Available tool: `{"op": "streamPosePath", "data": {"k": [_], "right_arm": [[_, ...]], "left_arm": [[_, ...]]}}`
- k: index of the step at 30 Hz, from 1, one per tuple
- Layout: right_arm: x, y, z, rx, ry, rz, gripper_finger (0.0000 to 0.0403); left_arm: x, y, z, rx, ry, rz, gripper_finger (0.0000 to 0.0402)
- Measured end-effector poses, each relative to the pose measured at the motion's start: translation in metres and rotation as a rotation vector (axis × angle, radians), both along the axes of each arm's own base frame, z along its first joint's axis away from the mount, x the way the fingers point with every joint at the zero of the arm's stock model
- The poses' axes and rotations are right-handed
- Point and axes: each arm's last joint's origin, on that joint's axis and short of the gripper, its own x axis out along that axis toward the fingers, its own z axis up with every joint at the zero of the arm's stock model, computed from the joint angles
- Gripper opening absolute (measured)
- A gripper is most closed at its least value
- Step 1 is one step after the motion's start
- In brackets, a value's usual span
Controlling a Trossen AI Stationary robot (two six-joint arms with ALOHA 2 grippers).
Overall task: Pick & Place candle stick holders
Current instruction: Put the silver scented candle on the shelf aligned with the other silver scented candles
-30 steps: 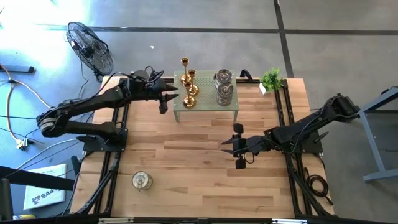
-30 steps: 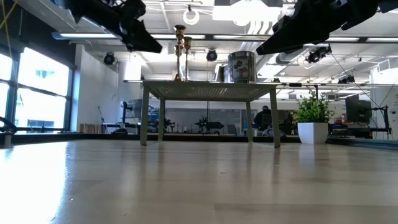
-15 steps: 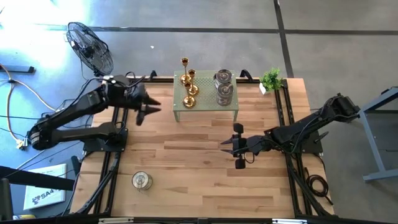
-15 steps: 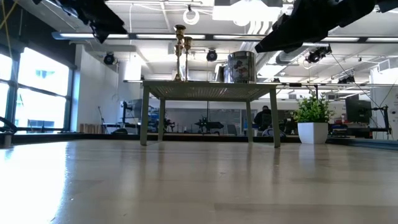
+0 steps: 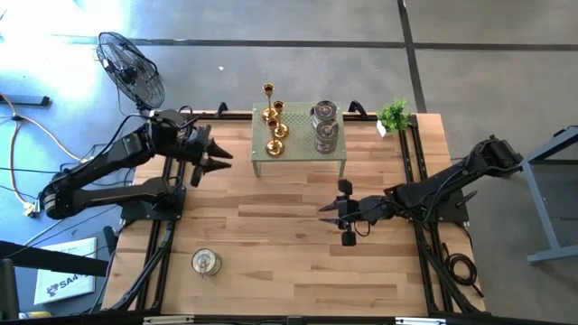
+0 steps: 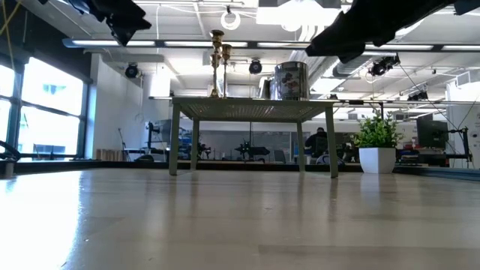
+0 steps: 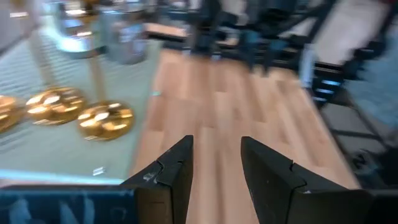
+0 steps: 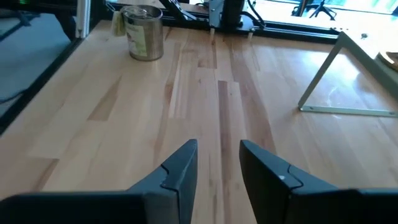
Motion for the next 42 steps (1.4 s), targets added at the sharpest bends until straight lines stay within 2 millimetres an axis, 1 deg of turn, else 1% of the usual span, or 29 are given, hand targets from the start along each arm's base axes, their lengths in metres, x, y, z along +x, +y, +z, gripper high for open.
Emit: {"op": "streamPosePath", "data": {"k": [4, 8, 12, 17, 20, 25, 31, 33, 38, 42], "right_arm": [[0.0, 0.0, 0.0, 0.022, 0.001, -0.002, 0.0114], [0.0, 0.0, 0.0, 0.027, 0.001, -0.004, 0.0114], [0.0, 0.0, 0.0, 0.024, 0.001, -0.006, 0.0114], [0.0, 0.0, 0.0, 0.014, 0.002, -0.002, 0.0114], [0.0, 0.0, 0.0, 0.014, 0.002, -0.001, 0.0114], [0.0, 0.0, 0.0, 0.024, 0.002, -0.003, 0.0114], [0.0, 0.0, 0.0, 0.051, 0.002, -0.015, 0.0114], [0.0, 0.0, 0.0, 0.052, 0.002, -0.015, 0.0114], [0.0, 0.001, 0.0, 0.059, 0.005, -0.002, 0.0114], [0.0, 0.0, 0.0, 0.056, 0.003, -0.009, 0.0114]], "left_arm": [[-0.002, 0.003, -0.001, 0.017, 0.016, 0.129, 0.0132], [-0.004, 0.0, -0.008, 0.035, 0.012, 0.147, 0.0134], [-0.008, -0.007, -0.017, 0.076, -0.014, 0.172, 0.0156], [-0.018, -0.022, -0.017, 0.169, -0.174, 0.089, 0.021], [-0.026, -0.029, -0.019, 0.196, -0.228, 0.064, 0.025], [-0.038, -0.037, -0.025, 0.206, -0.281, 0.035, 0.0317], [-0.046, -0.045, -0.035, 0.183, -0.314, -0.056, 0.0388], [-0.047, -0.047, -0.038, 0.167, -0.308, -0.073, 0.0396], [-0.049, -0.05, -0.046, 0.106, -0.249, -0.138, 0.0383], [-0.049, -0.052, -0.049, 0.042, -0.215, -0.206, 0.0381]]}}
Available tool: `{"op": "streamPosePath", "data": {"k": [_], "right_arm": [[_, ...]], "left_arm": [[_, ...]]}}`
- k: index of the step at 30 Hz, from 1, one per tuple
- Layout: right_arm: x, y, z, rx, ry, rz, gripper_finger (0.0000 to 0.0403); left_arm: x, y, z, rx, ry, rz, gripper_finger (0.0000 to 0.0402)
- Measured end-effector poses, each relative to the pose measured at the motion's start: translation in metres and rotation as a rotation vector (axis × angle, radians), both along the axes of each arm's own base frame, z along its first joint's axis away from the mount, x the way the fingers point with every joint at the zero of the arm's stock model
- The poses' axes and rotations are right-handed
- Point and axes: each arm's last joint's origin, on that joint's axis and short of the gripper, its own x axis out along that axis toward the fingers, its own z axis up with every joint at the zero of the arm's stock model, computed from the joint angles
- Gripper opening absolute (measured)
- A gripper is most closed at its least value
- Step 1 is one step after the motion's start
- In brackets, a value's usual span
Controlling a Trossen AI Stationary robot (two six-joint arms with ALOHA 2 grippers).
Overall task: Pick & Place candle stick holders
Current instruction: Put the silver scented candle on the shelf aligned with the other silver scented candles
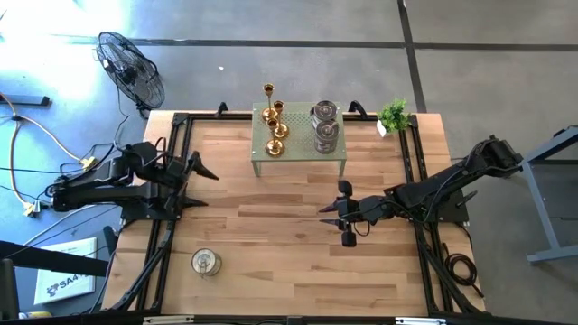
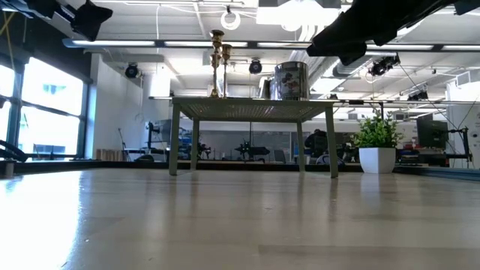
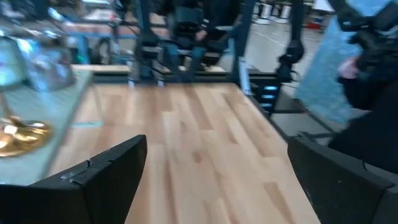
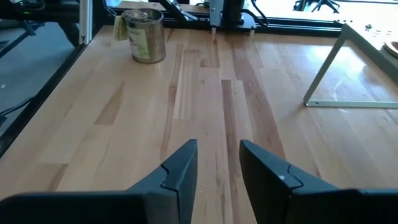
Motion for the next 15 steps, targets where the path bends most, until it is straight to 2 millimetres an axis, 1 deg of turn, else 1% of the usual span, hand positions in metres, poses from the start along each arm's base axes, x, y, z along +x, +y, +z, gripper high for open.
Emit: {"op": "streamPosePath", "data": {"k": [3, 15], "right_arm": [[0.0001, -0.0005, 0.0002, -0.003, -0.004, -0.019, 0.0114], [-0.0001, 0.002, 0.0014, 0.07, -0.016, -0.033, 0.0114]], "left_arm": [[0.0006, -0.0008, 0.0, -0.014, 0.004, -0.032, 0.0381], [0.0003, -0.0004, 0.0003, -0.011, 0.001, -0.017, 0.038]]}}
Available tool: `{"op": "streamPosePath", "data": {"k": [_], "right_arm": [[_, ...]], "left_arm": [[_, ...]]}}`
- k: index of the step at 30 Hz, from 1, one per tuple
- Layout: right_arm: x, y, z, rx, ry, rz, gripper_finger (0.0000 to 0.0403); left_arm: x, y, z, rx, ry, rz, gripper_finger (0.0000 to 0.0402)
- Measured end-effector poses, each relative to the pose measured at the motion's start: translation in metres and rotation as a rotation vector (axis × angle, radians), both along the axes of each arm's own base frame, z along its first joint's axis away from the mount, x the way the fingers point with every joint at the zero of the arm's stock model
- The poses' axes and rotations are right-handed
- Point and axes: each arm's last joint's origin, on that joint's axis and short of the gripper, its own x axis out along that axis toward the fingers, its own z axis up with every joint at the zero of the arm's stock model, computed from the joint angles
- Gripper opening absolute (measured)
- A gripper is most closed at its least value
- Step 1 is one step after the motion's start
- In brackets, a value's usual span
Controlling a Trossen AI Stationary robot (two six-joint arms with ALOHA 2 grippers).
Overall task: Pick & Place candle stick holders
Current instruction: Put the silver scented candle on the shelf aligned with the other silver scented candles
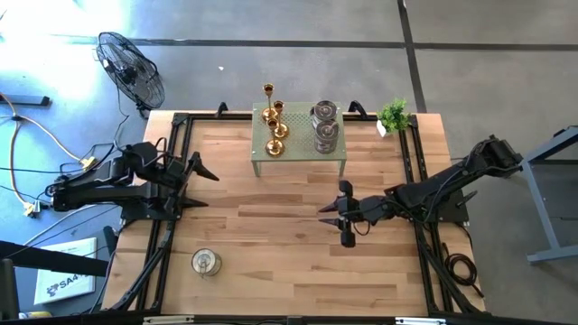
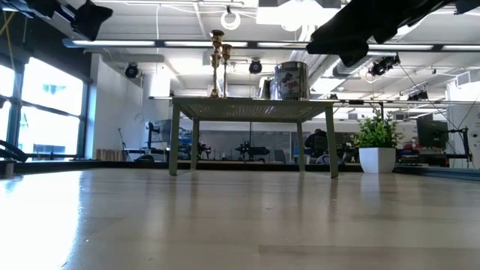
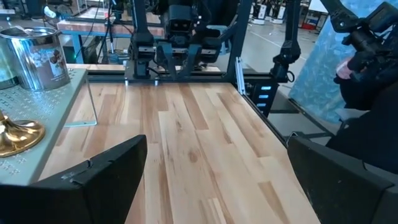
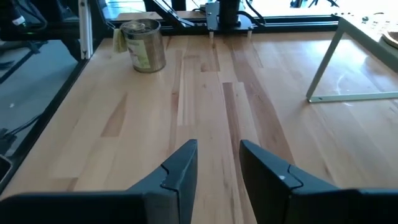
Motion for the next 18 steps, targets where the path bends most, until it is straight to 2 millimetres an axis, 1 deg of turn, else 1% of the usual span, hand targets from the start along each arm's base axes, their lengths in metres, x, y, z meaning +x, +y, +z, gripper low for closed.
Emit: {"op": "streamPosePath", "data": {"k": [7, 12, 18], "right_arm": [[-0.002, 0.01, 0.003, 0.012, -0.029, 0.039, 0.0114], [-0.006, 0.018, 0.003, 0.017, -0.037, 0.059, 0.0114], [-0.007, 0.022, 0.004, 0.031, -0.043, 0.028, 0.0114]], "left_arm": [[0.0, 0.0, 0.0, 0.001, 0.0, 0.01, 0.038], [0.0, -0.002, 0.002, -0.037, -0.012, -0.069, 0.038], [-0.001, -0.004, 0.002, -0.039, -0.016, -0.139, 0.038]]}}
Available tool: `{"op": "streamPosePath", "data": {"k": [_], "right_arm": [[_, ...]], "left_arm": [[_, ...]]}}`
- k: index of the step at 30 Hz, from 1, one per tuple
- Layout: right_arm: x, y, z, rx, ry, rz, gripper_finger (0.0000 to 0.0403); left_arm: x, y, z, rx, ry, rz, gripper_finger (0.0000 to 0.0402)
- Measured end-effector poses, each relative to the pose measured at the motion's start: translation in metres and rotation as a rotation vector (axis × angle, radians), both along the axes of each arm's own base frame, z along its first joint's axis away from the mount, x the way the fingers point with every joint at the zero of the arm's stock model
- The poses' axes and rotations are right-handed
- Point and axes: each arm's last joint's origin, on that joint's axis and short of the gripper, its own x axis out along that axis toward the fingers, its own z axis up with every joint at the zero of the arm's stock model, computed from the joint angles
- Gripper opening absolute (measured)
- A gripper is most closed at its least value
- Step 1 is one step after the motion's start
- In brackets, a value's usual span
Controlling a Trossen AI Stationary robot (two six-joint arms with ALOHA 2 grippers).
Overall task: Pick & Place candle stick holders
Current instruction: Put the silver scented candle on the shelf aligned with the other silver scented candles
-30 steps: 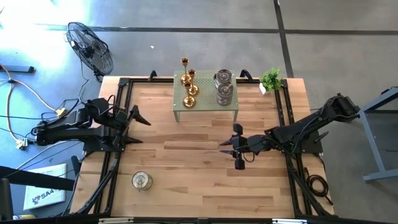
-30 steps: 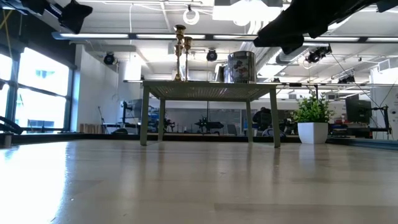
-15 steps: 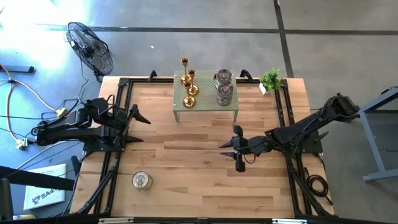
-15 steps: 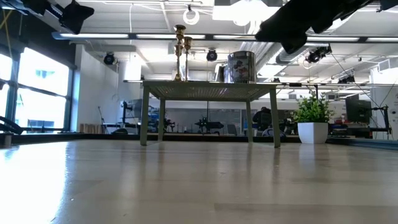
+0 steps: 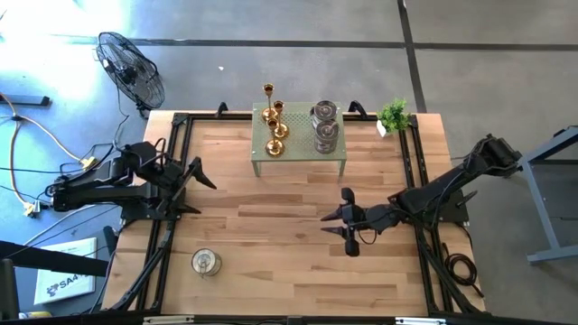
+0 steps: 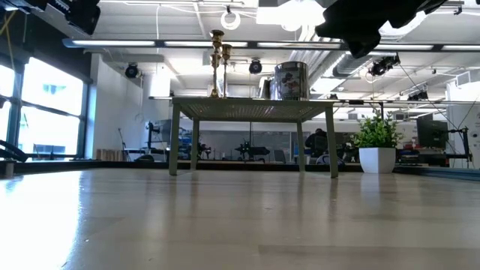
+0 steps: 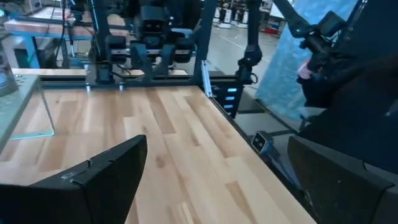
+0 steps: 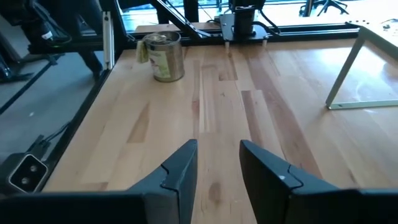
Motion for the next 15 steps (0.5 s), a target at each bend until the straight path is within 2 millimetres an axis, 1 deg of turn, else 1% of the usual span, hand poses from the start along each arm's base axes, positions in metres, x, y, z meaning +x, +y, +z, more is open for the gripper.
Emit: {"op": "streamPosePath", "data": {"k": [7, 15], "right_arm": [[0.0, 0.001, 0.0, 0.041, 0.002, -0.009, 0.0114], [0.0, 0.001, 0.001, 0.05, -0.011, -0.006, 0.0114]], "left_arm": [[0.0, 0.002, -0.006, 0.065, 0.038, 0.054, 0.038], [0.0, 0.004, -0.01, 0.089, 0.084, 0.144, 0.0381]]}}
